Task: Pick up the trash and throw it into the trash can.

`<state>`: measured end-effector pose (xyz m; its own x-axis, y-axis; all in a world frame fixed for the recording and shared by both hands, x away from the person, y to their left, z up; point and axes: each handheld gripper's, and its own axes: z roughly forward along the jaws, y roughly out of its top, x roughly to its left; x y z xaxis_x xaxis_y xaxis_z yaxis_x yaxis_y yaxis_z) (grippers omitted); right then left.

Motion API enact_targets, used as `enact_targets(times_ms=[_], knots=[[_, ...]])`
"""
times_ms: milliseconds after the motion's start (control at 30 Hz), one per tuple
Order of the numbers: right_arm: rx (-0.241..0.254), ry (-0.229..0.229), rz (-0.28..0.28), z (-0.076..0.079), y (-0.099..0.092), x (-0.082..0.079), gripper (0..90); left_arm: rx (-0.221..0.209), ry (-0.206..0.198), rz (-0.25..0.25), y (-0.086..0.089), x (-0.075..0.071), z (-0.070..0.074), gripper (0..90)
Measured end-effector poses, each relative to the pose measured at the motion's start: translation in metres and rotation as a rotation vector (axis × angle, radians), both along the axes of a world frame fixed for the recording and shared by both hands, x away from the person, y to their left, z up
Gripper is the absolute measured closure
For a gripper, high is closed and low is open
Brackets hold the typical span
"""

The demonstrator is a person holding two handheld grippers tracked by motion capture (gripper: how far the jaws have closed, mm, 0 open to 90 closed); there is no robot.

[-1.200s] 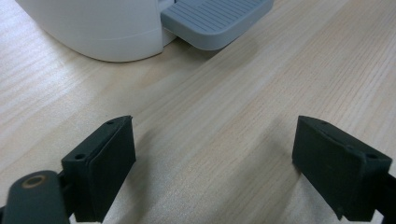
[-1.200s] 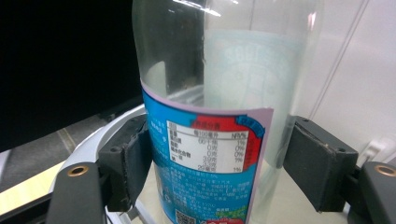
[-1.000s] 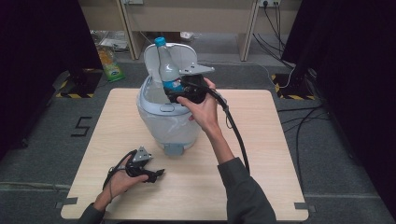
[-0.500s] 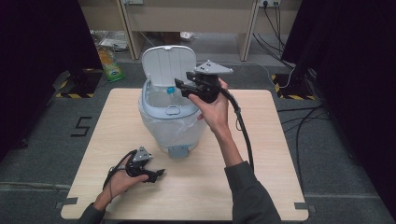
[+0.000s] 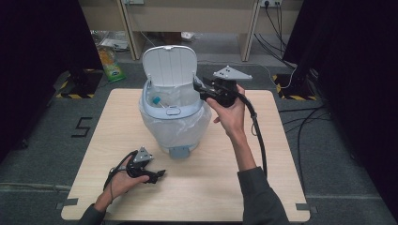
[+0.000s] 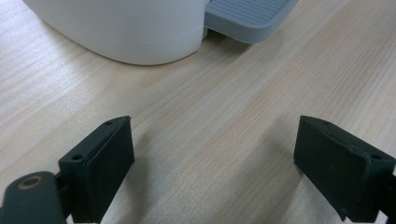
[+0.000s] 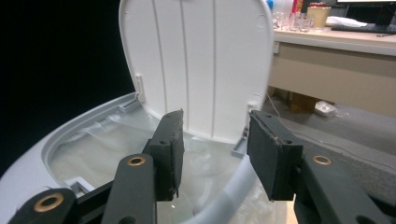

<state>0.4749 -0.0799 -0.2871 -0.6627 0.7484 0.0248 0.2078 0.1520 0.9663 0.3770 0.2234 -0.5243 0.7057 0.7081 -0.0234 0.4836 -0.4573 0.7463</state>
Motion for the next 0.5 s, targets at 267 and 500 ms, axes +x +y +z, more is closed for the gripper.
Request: enact_targets(times_ms=[267,500], knots=[[0.004,0.001,-0.012,-0.005,-0.009,0.002,58.9,0.002,-0.002,-0.001,0.000,0.000,0.000,11.1],[0.010,0.013,-0.028,-0.011,-0.019,0.007,59.7,0.001,0.000,-0.001,0.000,0.000,0.000,11.1]])
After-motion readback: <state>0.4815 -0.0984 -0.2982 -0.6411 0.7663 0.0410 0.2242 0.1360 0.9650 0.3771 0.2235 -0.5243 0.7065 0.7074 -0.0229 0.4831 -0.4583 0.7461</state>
